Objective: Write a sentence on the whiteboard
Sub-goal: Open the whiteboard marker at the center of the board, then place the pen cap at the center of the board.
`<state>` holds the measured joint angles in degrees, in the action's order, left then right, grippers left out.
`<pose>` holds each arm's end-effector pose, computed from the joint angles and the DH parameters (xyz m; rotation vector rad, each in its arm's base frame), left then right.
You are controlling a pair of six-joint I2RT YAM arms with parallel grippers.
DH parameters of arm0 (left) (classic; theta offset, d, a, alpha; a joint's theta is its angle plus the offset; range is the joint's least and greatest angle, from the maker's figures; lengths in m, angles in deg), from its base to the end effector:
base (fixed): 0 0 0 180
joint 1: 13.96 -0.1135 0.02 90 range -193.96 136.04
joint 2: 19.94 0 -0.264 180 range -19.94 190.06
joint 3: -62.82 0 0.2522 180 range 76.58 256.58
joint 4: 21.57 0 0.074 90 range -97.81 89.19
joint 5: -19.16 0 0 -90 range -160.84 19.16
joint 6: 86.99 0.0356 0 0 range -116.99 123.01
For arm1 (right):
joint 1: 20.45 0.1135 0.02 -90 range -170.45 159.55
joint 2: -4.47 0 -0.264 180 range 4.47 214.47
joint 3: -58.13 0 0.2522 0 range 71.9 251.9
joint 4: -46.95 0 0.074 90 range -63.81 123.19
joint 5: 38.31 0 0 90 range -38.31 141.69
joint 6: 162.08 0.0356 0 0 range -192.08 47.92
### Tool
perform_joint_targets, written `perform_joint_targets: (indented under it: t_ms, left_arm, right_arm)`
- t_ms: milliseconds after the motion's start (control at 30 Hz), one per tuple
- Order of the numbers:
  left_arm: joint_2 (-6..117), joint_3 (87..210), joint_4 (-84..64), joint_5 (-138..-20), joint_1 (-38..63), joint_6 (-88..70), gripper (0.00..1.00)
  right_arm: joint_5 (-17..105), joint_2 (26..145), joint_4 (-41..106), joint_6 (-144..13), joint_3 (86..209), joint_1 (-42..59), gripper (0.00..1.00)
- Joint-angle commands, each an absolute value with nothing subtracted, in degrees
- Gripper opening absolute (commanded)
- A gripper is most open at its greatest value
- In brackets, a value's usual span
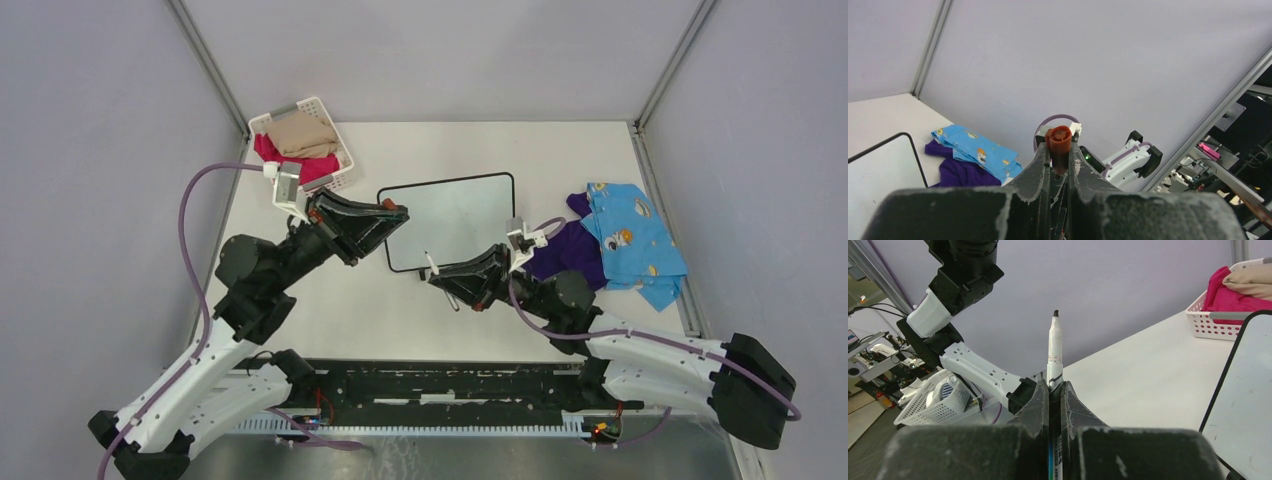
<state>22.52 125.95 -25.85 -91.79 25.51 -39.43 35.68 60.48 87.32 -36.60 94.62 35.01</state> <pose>0.1142 -0.1105 0.4260 0.3286 1.2540 -1.4537 0.1117 0.1796 0.2866 -0.5055 1.2817 1.5294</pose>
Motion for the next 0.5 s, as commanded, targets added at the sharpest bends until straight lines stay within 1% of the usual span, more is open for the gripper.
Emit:
perform_joint_targets:
  t_ms: [0, 67, 167, 200, 300, 400, 467]
  left_arm:
    - [22.23, 127.83, -28.16, -89.37, 25.42, -40.37, 0.02]
    - [21.48, 128.1, -24.31, -87.32, 25.42, -38.26, 0.02]
    - [19.87, 129.98, -11.17, -79.02, 25.44, -32.04, 0.02]
    - [19.2, 131.02, -3.46, -75.03, 25.42, -29.91, 0.02]
    - [19.07, 133.26, 12.85, -59.11, 25.42, -25.43, 0.02]
    - [22.34, 135.19, 29.5, -40.71, 25.38, -26.77, 0.02]
    - [25.94, 135.15, 36.36, -35.63, 25.33, -26.6, 0.02]
  right_arm:
    - [36.1, 58.27, 89.22, -37.9, 94.51, 35.15, 0.0]
    - [37.35, 56.96, 86.18, -39.83, 94.7, 35.18, 0.0]
    - [42.45, 52.48, 74.0, -45.82, 95.44, 35.18, 0.0]
    - [45.74, 50.55, 68.76, -47.83, 95.56, 35.18, 0.0]
    - [55.96, 45.23, 54.76, -53.16, 95.32, 35.14, 0.0]
    - [63.32, 39.74, 45.67, -55.43, 93.27, 35.17, 0.0]
    - [66.26, 36.76, 42.61, -55.42, 91.33, 35.18, 0.0]
